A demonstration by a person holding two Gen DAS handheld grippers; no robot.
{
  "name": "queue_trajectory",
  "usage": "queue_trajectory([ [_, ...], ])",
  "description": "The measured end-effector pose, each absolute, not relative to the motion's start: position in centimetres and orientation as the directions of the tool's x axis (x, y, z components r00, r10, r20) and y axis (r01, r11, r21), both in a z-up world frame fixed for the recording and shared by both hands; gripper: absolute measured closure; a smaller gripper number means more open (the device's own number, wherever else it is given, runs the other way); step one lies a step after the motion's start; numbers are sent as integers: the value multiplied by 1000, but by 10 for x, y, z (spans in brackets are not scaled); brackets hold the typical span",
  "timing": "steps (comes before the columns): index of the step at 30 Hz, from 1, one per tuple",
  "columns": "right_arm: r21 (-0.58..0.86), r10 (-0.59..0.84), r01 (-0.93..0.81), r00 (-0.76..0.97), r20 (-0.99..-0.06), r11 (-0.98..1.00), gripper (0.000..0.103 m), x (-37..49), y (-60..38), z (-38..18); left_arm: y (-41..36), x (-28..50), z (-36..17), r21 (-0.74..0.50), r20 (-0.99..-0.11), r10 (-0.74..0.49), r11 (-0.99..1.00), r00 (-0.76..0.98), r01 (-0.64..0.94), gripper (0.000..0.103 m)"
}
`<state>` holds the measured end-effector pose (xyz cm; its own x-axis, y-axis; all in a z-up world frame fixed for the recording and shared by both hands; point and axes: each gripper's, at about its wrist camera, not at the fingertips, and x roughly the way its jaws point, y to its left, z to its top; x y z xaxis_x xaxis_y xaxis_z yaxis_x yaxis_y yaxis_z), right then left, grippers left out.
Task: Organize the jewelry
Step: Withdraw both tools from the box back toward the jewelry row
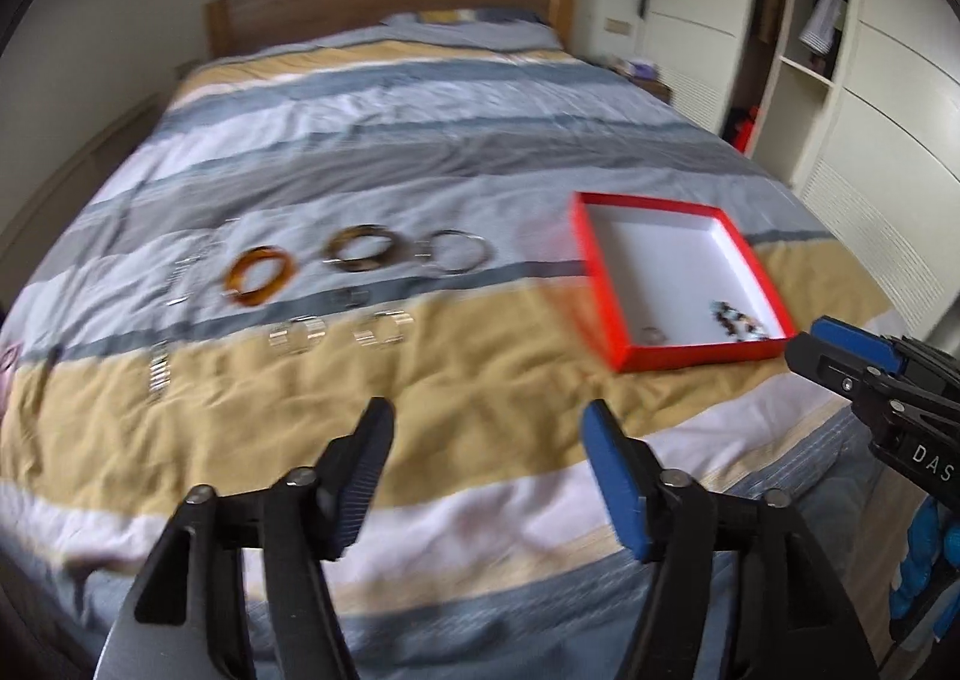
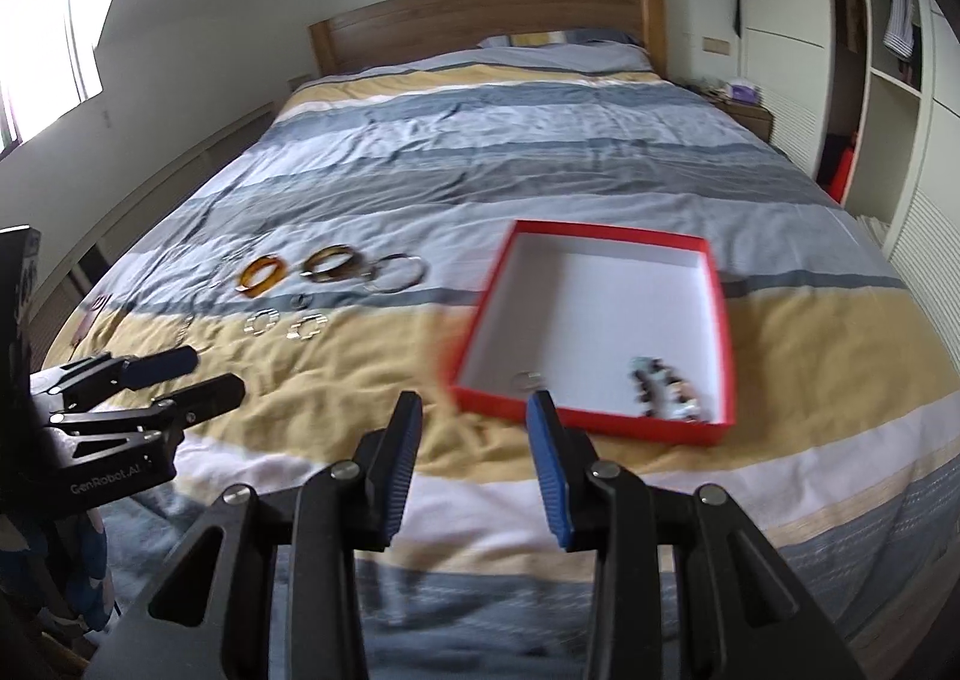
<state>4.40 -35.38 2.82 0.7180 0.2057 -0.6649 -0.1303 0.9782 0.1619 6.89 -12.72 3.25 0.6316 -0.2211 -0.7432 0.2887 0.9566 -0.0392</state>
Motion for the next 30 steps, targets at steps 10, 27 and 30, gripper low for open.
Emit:
queue_trajectory([
  [10, 38, 184, -207, 754, -631, 978, 66, -4, -279, 58, -34, 10, 47, -31, -657, -82, 996, 750, 82, 36],
  [27, -109, 163, -266, 814, -558, 958, 63, -55, -233, 90, -7, -37, 59, -56, -641, -71, 997, 764, 46, 18],
  [30, -122, 152, -259, 820, -551, 958, 63, -57, -233, 92, -5, -38, 61, -63, -639, -74, 997, 766, 43, 18],
])
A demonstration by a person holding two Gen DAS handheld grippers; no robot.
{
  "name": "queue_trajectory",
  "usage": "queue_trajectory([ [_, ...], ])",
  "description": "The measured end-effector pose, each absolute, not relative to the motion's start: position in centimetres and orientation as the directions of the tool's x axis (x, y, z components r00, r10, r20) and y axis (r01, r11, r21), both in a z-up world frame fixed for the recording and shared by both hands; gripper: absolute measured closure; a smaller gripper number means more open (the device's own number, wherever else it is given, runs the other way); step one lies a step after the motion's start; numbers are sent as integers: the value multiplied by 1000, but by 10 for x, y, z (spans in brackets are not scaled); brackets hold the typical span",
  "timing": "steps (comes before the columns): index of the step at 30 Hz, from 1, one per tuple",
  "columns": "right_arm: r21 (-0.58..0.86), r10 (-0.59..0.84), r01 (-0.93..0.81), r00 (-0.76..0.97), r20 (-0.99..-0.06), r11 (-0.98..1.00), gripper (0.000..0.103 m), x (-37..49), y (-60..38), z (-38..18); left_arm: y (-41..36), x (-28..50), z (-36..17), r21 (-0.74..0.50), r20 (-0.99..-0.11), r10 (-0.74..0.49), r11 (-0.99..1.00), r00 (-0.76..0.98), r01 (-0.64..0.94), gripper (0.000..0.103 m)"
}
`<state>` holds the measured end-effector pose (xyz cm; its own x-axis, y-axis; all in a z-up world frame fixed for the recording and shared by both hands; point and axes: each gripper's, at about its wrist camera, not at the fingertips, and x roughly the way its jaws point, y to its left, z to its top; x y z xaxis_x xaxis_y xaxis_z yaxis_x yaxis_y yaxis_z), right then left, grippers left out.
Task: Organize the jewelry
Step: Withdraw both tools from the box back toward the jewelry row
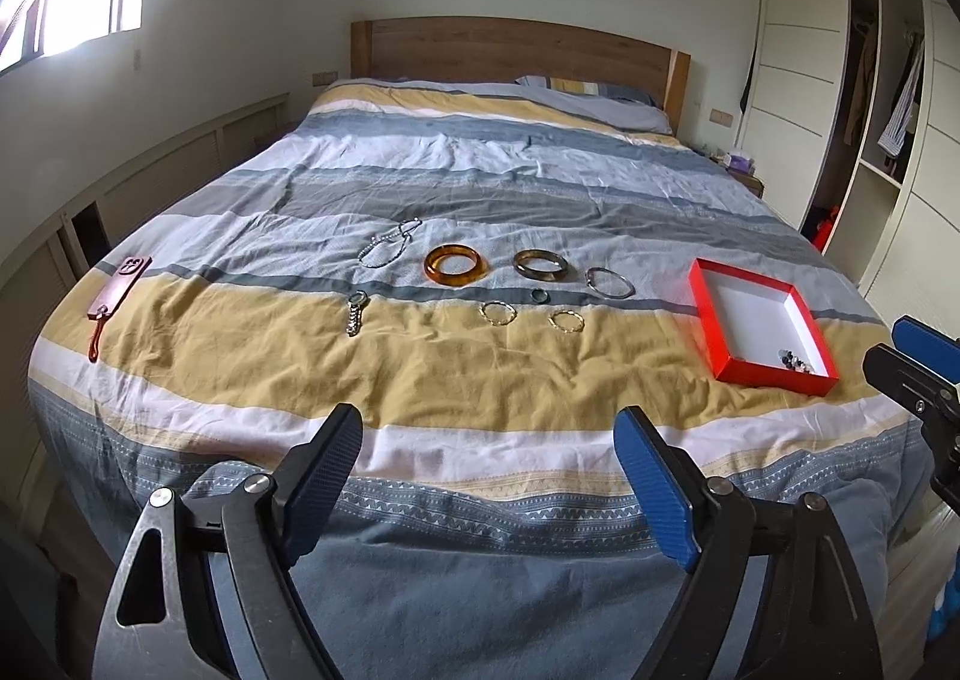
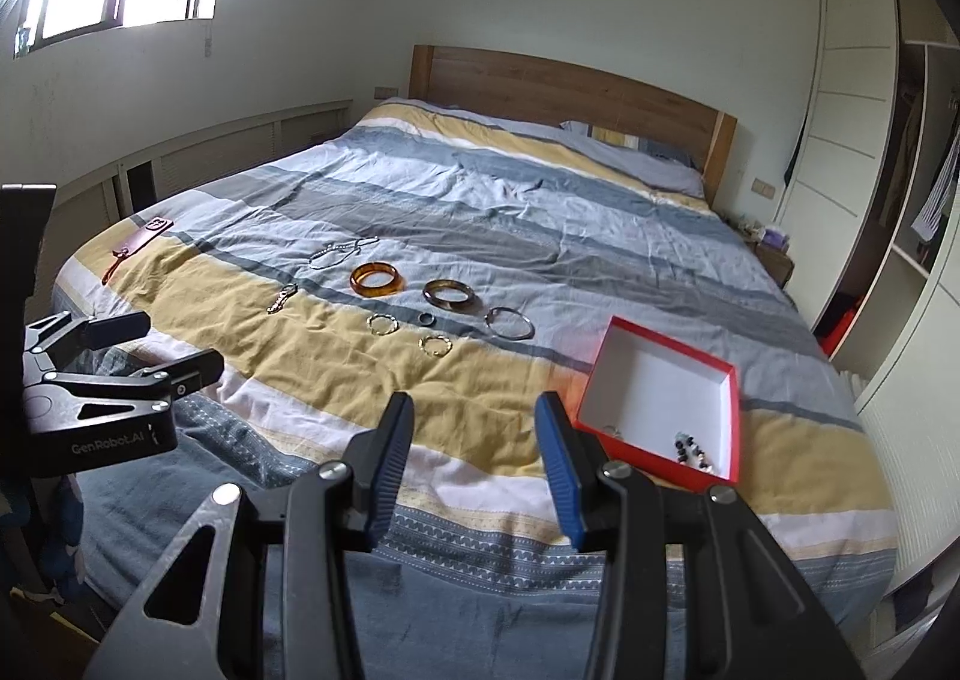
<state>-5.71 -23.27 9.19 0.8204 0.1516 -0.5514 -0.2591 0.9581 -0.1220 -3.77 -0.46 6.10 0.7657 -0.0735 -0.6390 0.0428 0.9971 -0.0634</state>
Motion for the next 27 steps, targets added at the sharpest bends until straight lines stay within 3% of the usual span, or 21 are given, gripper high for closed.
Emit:
queue_trajectory([
  [13, -104, 148, -260, 787, -599, 960, 63, -33, -231, 79, 9, -18, 45, -60, -656, -29, 998, 754, -14, 13],
  [27, 38, 223, -262, 729, -648, 964, 63, 17, -241, 39, 13, 19, 18, 5, -702, 39, 999, 711, -50, 13],
])
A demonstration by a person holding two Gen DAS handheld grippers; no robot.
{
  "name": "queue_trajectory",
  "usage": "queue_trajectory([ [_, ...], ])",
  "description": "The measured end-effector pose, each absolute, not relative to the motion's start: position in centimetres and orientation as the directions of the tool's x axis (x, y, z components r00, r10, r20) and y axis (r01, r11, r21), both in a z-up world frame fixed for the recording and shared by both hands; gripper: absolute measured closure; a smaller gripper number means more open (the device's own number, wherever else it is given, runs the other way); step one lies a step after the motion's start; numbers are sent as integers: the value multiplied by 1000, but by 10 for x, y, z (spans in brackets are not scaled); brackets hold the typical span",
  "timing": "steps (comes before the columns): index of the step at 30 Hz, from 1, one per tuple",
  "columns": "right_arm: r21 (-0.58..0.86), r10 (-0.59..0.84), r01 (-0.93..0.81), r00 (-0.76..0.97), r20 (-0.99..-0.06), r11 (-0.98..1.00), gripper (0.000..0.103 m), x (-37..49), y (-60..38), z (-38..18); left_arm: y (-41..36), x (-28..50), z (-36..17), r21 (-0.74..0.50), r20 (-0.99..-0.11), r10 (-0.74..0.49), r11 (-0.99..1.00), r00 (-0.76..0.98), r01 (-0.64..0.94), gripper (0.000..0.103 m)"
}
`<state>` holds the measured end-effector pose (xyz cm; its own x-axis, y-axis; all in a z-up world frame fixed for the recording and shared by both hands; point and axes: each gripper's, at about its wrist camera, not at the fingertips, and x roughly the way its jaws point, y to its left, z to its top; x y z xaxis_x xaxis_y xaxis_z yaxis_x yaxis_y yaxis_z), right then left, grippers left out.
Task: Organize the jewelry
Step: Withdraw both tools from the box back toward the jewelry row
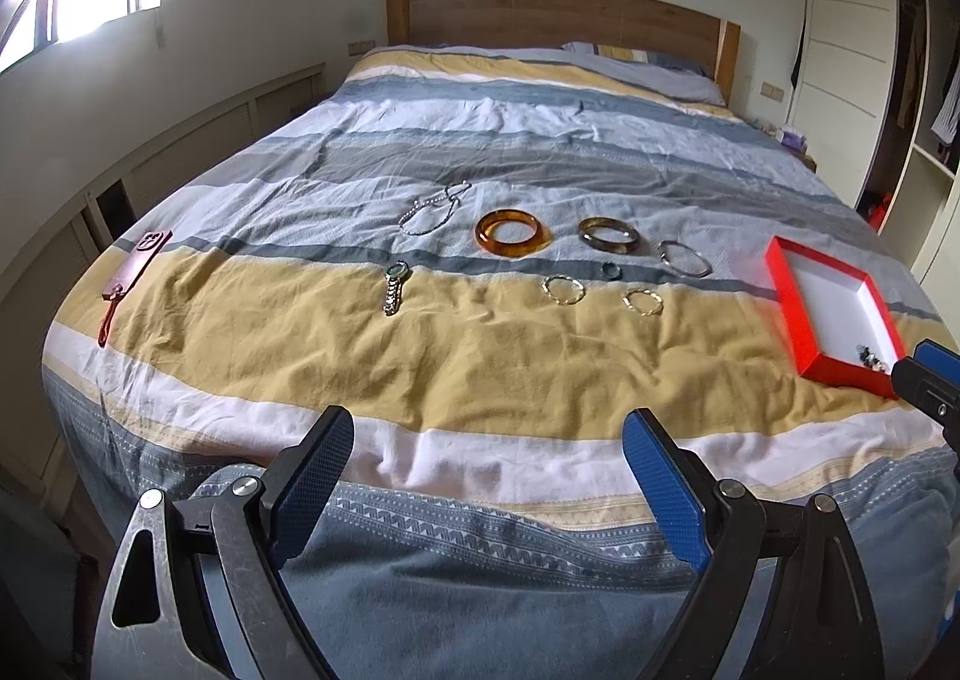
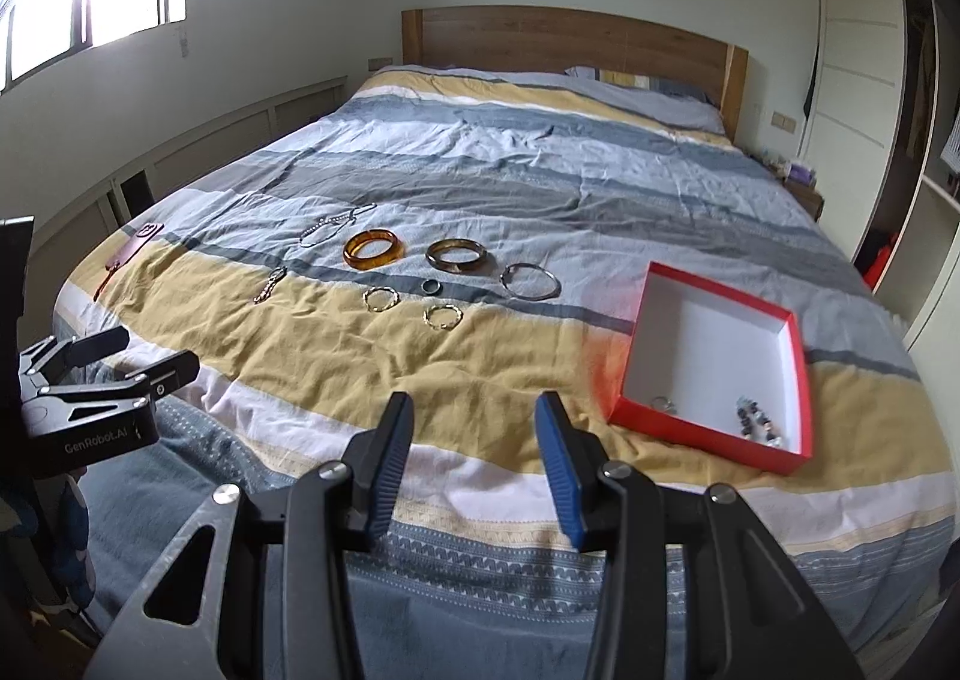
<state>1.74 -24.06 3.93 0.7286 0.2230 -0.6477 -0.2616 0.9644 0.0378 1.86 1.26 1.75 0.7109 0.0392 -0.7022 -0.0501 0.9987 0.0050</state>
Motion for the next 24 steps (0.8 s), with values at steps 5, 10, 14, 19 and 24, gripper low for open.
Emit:
queue_trajectory([
  [5, 61, 244, -275, 703, -668, 959, 63, 34, -238, 28, 14, 35, 7, 9, -723, 42, 999, 690, -52, 13],
  [10, 66, 265, -305, 674, -690, 950, 63, 49, -230, 17, 15, 51, -4, 6, -743, 38, 999, 669, -50, 13],
  [14, 71, 280, -328, 650, -706, 942, 63, 62, -223, 8, 13, 65, -13, 12, -758, 39, 999, 651, -46, 13],
  [19, 84, 303, -355, 623, -721, 931, 63, 83, -217, -3, 13, 84, -25, 15, -779, 41, 999, 626, -46, 13],
  [24, 105, 325, -372, 599, -731, 922, 63, 110, -214, -16, 14, 107, -36, 20, -796, 48, 998, 603, -53, 13],
])
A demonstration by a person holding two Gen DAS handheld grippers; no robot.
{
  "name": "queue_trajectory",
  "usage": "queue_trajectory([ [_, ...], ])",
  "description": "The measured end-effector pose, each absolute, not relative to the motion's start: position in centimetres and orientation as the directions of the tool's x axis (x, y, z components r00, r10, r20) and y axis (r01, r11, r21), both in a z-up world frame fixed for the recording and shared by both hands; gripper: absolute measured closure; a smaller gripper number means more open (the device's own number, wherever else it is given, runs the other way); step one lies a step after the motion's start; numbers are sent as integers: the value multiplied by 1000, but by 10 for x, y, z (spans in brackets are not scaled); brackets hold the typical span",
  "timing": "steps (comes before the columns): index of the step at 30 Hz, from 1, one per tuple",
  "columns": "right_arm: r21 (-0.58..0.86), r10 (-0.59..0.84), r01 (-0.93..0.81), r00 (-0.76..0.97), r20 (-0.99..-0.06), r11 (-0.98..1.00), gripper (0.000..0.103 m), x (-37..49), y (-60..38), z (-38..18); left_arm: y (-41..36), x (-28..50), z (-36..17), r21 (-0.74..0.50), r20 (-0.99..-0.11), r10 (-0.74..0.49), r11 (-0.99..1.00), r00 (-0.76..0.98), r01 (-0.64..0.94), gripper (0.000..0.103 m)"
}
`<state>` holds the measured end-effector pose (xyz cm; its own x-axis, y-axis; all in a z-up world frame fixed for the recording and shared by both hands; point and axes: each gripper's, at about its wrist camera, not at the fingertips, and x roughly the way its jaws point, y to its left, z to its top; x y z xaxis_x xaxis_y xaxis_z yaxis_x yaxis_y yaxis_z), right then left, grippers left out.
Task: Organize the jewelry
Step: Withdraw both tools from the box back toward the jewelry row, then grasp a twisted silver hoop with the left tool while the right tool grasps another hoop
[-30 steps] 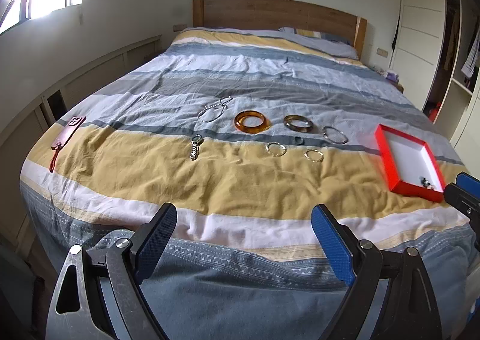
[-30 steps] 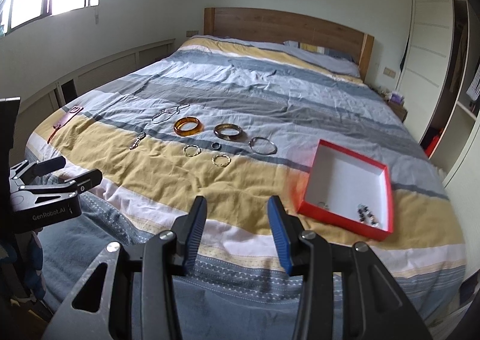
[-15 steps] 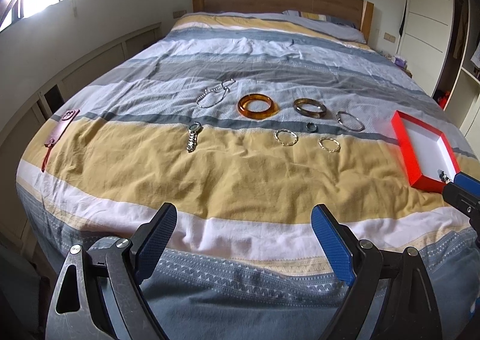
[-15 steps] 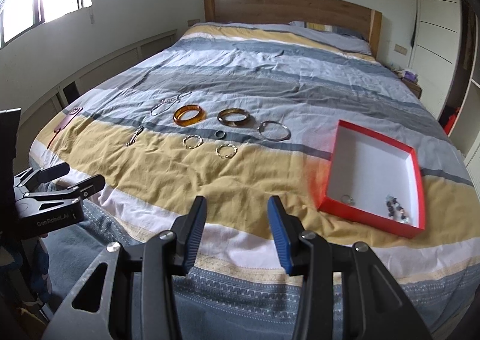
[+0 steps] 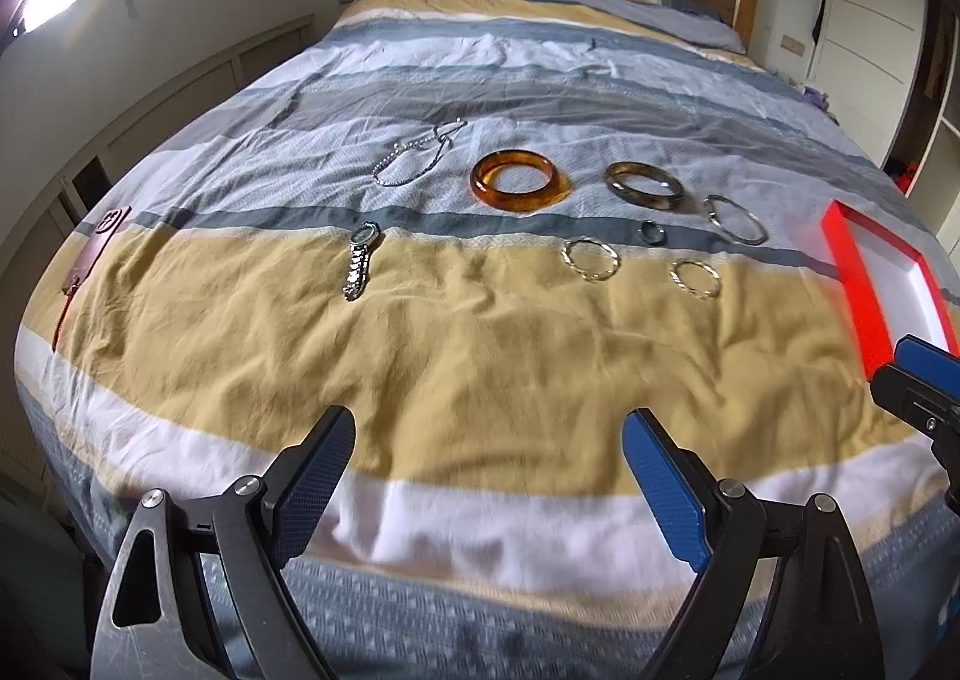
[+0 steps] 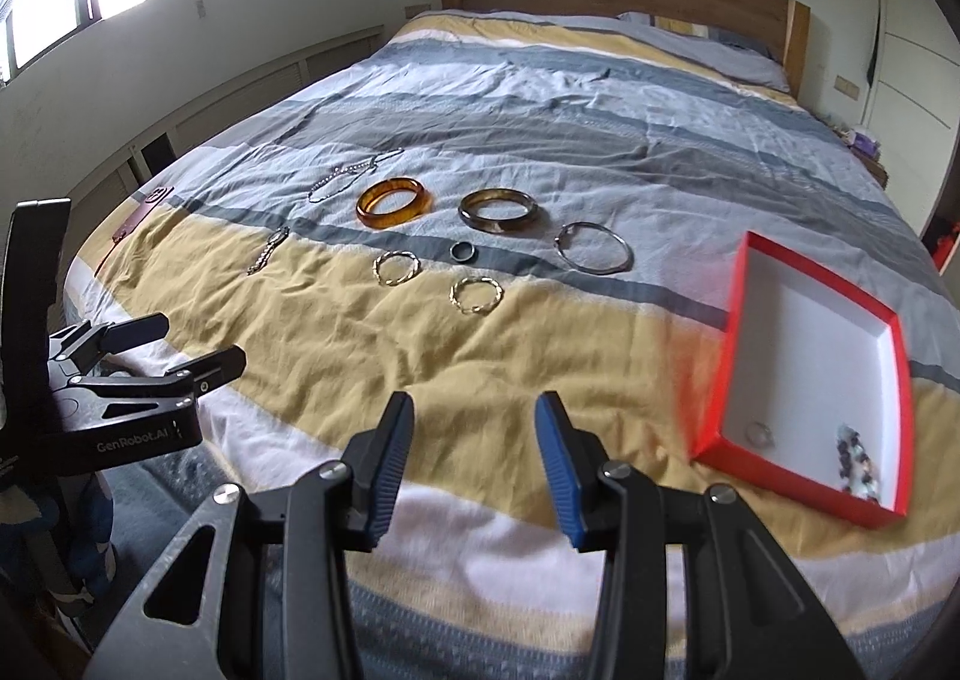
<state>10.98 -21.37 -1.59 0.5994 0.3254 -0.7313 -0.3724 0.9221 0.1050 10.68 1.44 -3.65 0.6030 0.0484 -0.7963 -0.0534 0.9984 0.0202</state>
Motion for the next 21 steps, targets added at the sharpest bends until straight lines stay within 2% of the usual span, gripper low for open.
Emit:
queue_trajectory([
  [9, 157, 380, -406, 557, -738, 900, 63, 155, -208, -35, 18, 160, -55, -22, -821, 5, 999, 570, -39, 18],
  [21, 203, 444, -469, 492, -749, 860, 63, 214, -192, -60, -7, 239, -78, -63, -835, -106, 993, 540, 97, 24],
])
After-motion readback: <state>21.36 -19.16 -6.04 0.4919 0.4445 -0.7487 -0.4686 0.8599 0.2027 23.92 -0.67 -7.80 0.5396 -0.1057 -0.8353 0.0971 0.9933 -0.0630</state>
